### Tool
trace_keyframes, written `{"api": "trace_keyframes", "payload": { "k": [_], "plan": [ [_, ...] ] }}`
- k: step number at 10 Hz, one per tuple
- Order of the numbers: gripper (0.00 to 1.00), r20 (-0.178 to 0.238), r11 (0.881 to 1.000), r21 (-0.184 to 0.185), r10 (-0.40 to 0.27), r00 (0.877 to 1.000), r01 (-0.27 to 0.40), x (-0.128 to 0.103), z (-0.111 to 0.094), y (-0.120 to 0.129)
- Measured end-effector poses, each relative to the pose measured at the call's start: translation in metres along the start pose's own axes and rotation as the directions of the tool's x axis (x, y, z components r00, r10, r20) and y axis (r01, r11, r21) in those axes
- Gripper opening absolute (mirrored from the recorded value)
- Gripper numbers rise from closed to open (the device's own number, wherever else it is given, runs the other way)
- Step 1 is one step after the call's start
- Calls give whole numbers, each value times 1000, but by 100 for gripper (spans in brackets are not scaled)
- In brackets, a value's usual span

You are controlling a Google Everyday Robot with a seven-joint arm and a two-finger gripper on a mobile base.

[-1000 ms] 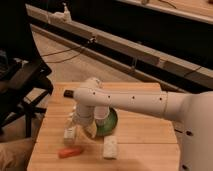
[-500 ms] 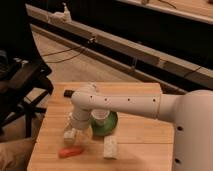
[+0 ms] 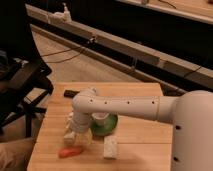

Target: Place the pepper on the white sponge

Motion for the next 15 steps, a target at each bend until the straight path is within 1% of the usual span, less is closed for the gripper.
{"api": "trace_keyframes", "payload": {
  "k": [3, 7, 11, 12, 15],
  "plan": [
    [80, 8, 999, 9, 36, 999, -36, -3, 8, 8],
    [80, 29, 998, 21, 58, 998, -58, -7, 18, 14],
    [80, 69, 998, 37, 55, 996, -58, -19, 33, 12],
    [80, 78, 998, 41, 40, 996, -43, -23, 36, 10],
    [80, 79, 998, 41, 37, 996, -40, -23, 36, 10]
  ]
}}
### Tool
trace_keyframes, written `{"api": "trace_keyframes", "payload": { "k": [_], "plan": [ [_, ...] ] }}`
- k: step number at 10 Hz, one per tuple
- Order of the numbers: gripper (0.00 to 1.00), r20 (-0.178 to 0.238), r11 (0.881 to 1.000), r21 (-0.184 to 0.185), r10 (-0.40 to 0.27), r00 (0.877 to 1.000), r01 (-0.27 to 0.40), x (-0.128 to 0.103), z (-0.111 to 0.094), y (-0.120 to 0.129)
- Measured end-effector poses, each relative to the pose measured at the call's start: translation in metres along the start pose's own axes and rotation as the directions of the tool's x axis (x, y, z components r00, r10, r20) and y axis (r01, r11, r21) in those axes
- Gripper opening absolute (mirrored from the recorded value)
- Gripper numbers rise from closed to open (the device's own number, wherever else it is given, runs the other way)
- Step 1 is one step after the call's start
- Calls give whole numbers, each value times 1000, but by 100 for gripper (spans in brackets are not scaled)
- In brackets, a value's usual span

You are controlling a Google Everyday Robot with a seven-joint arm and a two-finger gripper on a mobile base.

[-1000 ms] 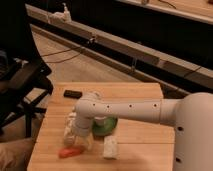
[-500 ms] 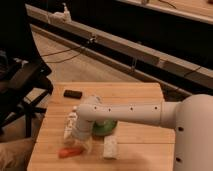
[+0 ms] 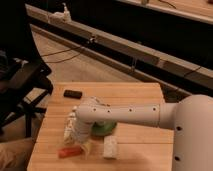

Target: Place the pepper on the white sponge

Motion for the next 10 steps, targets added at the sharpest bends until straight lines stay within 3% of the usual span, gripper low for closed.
{"api": "trace_keyframes", "payload": {
  "k": [7, 10],
  "plan": [
    [80, 49, 1000, 25, -1, 999, 0, 0, 13, -2],
    [80, 89, 999, 34, -15, 996, 12, -5, 26, -4]
  ]
}}
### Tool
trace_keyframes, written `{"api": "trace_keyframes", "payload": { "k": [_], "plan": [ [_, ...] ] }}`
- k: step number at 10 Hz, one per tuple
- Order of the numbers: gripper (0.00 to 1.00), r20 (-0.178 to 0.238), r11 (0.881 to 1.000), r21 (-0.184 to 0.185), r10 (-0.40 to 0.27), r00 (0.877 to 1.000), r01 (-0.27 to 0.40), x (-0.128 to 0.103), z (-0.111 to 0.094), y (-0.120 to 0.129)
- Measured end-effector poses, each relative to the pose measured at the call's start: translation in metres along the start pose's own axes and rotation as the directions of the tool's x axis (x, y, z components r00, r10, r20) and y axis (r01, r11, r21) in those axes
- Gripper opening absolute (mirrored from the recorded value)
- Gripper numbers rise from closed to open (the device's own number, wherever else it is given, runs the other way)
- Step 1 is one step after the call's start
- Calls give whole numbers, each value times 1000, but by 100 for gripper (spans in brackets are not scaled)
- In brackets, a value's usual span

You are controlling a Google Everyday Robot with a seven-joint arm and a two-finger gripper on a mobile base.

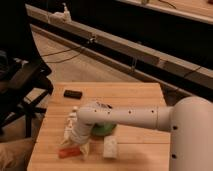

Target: Place the pepper on the white sponge

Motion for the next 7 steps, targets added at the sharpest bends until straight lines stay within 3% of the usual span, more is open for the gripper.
{"api": "trace_keyframes", "payload": {
  "k": [5, 6, 7],
  "plan": [
    [80, 58, 1000, -6, 1, 998, -1, 7, 21, -2],
    [75, 57, 1000, -4, 9, 998, -9, 11, 22, -4],
    [64, 50, 1000, 3, 21, 999, -21, 18, 23, -7]
  ]
}}
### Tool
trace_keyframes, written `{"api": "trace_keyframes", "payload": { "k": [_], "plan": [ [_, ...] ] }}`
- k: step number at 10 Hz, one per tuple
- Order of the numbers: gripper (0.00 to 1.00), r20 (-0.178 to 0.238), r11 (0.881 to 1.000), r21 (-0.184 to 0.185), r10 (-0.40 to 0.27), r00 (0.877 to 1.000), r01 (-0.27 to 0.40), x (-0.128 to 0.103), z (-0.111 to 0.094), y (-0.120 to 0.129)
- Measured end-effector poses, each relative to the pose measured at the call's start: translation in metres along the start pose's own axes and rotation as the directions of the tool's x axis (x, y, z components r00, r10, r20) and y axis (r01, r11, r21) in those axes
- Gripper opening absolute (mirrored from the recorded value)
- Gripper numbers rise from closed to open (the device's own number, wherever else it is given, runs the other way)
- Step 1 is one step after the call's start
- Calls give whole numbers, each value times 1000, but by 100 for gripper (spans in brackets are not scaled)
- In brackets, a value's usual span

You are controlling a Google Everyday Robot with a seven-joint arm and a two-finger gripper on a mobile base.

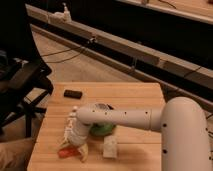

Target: Place the pepper on the white sponge

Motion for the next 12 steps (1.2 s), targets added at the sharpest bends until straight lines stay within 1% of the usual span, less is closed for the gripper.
{"api": "trace_keyframes", "payload": {
  "k": [2, 3, 4, 5, 6, 7, 12],
  "plan": [
    [44, -6, 1000, 8, 8, 1000, -8, 6, 2, -5],
    [37, -6, 1000, 10, 9, 1000, -9, 6, 2, -6],
    [24, -7, 1000, 16, 13, 1000, -13, 8, 2, -7],
    [16, -7, 1000, 19, 13, 1000, -13, 8, 3, -8],
    [4, -7, 1000, 22, 13, 1000, -13, 9, 3, -8],
    [0, -8, 1000, 23, 12, 1000, -12, 9, 3, -8],
    [0, -14, 999, 37, 8, 1000, -7, 8, -1, -7]
  ]
}}
